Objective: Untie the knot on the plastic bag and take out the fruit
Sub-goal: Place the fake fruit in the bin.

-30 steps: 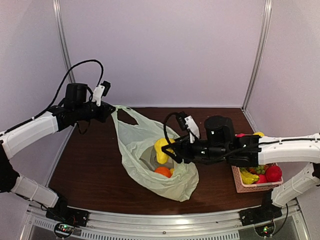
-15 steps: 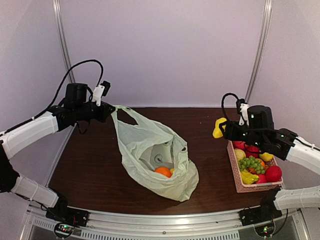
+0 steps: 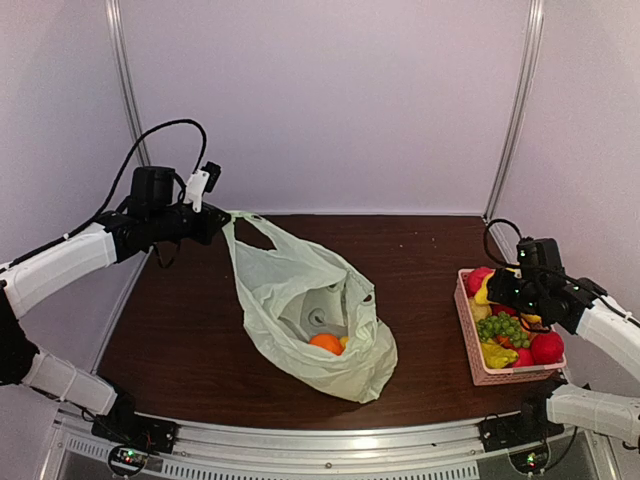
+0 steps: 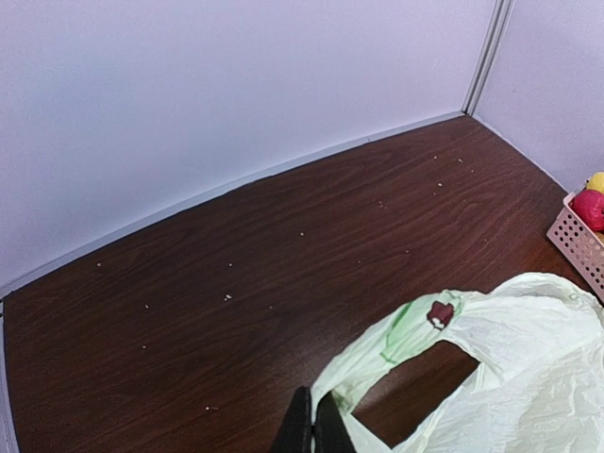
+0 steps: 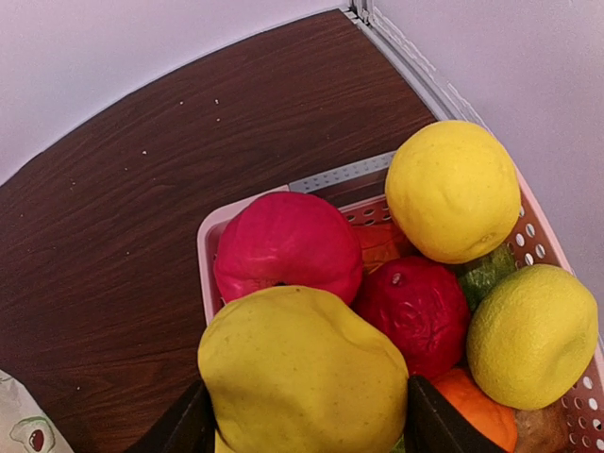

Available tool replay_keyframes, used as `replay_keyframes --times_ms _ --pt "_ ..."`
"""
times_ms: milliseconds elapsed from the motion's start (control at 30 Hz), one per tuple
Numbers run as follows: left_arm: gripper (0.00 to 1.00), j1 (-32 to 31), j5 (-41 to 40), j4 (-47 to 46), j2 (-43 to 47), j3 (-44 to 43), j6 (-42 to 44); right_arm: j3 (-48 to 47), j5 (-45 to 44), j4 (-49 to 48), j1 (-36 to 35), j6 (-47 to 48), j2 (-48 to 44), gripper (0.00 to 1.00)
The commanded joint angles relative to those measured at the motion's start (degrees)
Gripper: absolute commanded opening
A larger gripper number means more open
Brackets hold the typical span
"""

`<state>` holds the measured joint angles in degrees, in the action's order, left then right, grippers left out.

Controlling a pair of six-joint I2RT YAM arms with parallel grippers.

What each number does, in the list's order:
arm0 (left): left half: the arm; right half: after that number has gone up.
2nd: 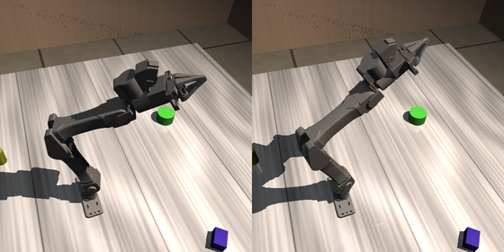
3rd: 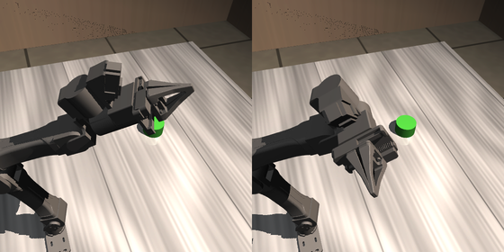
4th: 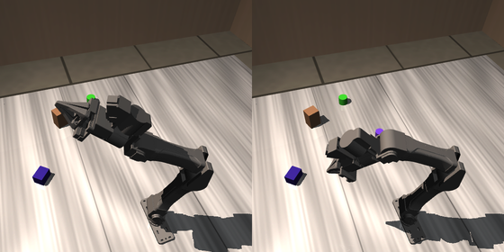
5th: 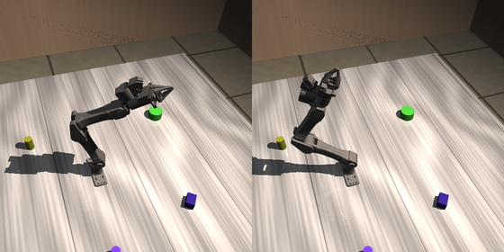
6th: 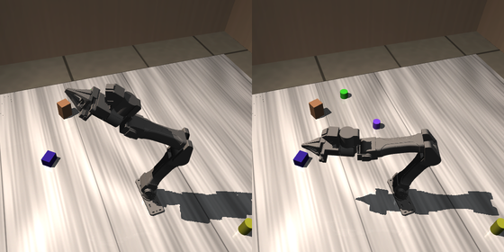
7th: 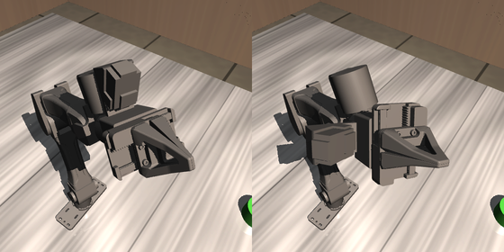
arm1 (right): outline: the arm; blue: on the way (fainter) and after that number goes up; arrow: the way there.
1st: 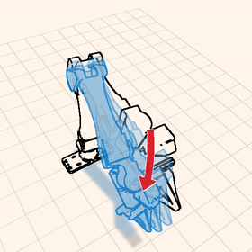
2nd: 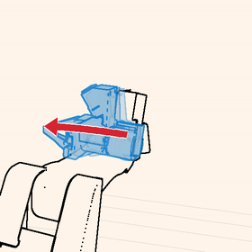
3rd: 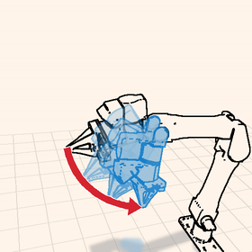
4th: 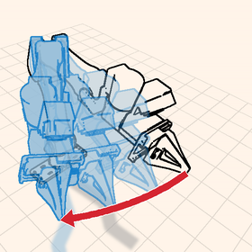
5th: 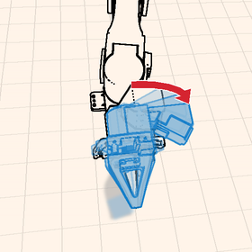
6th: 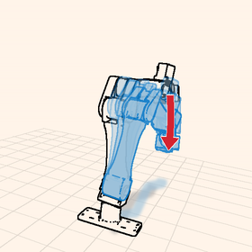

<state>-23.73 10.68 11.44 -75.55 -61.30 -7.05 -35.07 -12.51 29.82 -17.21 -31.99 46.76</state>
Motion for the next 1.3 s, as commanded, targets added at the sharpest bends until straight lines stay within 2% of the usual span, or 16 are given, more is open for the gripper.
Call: replay_keyframes --times_ms 0,167,567,733,967,1267 --pt "0.00 0.1 0.4 -1.1 0.7 -1.2 -0.6 0.8 -4.1 2.8 0.7 -1.2 0.9 0.46" --pt "0.00 0.1 0.6 -1.2 0.7 -1.2 -0.8 0.8 -7.3 5.5 0.6 0.4 2.0 0.49" --pt "0.00 0.1 0.4 -0.8 0.3 -1.4 -0.9 2.0 -1.8 3.7 0.2 1.9 6.4 0.58" --pt "0.00 0.1 0.5 -0.8 0.3 -1.5 -0.9 1.8 -0.9 3.8 0.1 1.9 5.5 0.67" --pt "0.00 0.1 0.5 -0.8 0.5 -1.5 -0.9 1.7 -1.8 4.2 0.1 0.6 4.9 0.90" --pt "0.00 0.1 0.1 -0.9 0.8 -1.4 -0.9 0.0 -4.1 6.7 0.1 0.0 1.1 0.97"
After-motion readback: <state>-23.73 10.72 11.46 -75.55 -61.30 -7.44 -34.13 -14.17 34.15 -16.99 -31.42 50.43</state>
